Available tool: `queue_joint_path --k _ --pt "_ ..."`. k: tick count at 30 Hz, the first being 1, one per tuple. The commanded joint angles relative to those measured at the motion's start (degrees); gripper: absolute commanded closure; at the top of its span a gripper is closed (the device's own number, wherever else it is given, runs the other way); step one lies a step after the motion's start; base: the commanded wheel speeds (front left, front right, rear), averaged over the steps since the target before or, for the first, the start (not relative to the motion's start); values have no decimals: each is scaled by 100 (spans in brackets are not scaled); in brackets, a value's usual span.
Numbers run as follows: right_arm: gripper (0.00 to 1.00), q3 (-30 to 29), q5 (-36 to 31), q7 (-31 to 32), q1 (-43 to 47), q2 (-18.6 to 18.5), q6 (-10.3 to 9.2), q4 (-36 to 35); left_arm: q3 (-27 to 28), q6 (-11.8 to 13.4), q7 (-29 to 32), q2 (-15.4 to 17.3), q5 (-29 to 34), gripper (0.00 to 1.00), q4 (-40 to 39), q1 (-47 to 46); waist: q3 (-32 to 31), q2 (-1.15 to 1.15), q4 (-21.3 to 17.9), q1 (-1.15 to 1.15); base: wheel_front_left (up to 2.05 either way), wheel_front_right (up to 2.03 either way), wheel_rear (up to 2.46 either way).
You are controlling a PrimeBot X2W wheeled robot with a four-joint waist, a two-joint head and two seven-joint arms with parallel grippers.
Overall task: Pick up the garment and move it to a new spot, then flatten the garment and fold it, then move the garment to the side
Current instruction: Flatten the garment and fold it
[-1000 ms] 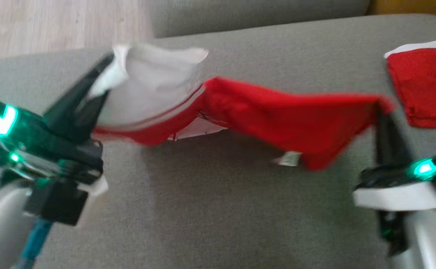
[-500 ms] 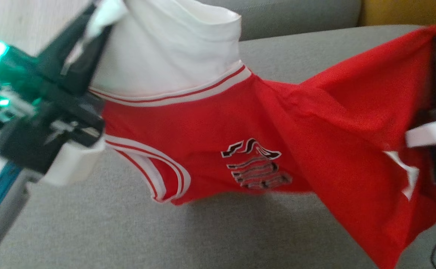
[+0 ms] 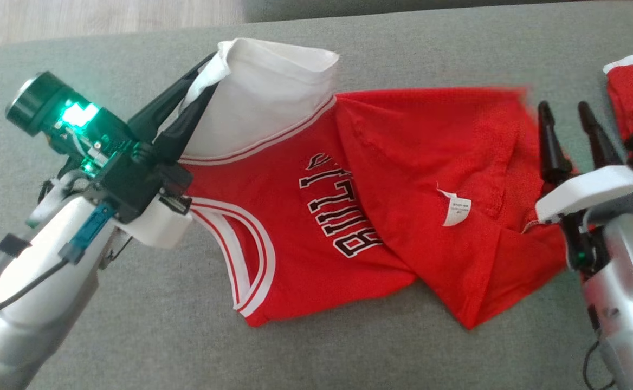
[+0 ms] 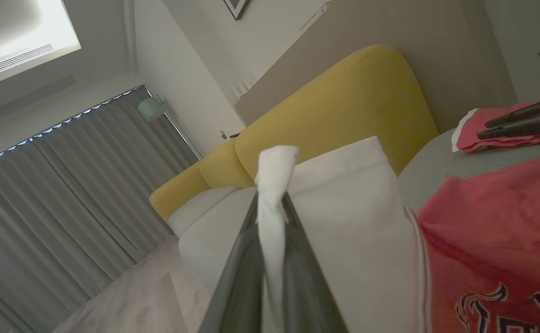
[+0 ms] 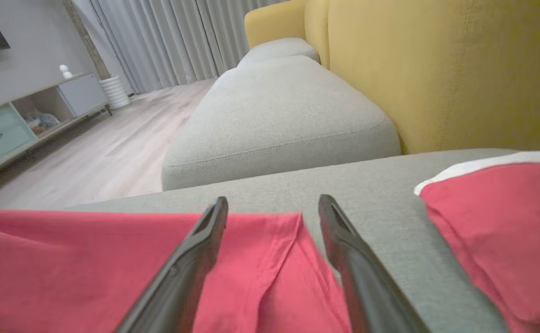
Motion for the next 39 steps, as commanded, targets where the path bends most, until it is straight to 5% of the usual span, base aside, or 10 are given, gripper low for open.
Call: queue_joint_path --k 1,14,27,29,30,33,35,39 --pt "0 152 194 -65 45 -62 39 -154 269 -19 -64 156 56 100 -69 -397 -4 0 -8 -2 0 0 0" --pt "0 1210 2853 1303 1679 -785 39 -1820 210 -136 -157 -9 232 100 319 -627 48 0 69 -2 0 0 0" --pt "2 1374 3924 2399 1698 -831 39 -1895 258 -186 -158 -80 354 100 196 -675 161 0 178 -2 0 0 0" --pt "16 1394 3951 2413 1665 -810 39 -1880 270 -189 -158 -100 362 100 190 -676 165 0 199 -2 0 0 0" --pt "45 1402 3945 2392 1648 -802 39 -1876 275 -192 -158 -108 366 100 187 -676 168 0 208 -2 0 0 0" --pt "69 1417 3926 2301 1613 -792 39 -1846 288 -199 -158 -123 383 100 184 -661 170 0 227 -2 0 0 0" --pt "97 1421 3916 2231 1589 -793 39 -1838 300 -203 -158 -115 395 100 186 -643 167 0 227 -2 0 0 0" --pt "100 1426 3894 2047 1530 -857 39 -1893 343 -211 -159 -73 409 100 190 -612 157 0 206 -2 0 0 0"
